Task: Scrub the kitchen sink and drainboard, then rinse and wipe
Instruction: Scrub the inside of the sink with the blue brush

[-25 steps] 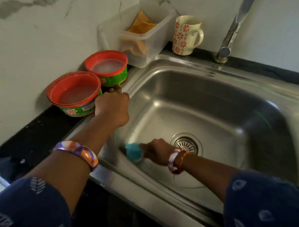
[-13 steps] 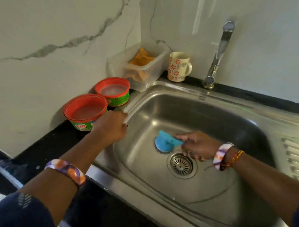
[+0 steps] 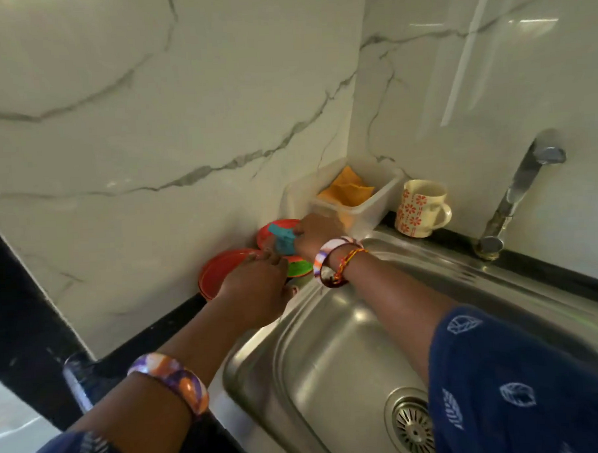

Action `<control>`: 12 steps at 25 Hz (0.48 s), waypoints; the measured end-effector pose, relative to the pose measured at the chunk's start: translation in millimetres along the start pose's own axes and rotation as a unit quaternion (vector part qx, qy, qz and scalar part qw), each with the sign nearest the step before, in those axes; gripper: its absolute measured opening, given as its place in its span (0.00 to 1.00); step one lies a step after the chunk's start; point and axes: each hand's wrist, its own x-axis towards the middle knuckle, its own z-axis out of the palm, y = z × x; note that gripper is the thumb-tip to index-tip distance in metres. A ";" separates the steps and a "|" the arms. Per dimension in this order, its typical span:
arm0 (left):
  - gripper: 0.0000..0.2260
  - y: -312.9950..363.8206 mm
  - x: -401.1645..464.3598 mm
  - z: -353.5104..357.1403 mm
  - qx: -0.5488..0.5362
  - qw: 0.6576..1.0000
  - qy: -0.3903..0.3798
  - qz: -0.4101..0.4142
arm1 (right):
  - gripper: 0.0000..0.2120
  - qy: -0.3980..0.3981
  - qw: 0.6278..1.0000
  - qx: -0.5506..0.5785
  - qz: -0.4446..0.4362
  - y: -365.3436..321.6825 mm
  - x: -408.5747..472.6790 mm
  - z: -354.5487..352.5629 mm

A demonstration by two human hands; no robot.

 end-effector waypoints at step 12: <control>0.21 -7.8 6.3 -2.5 0.059 0.998 -0.024 0.018 | 0.14 0.023 0.999 0.029 0.023 34.0 26.3 1.4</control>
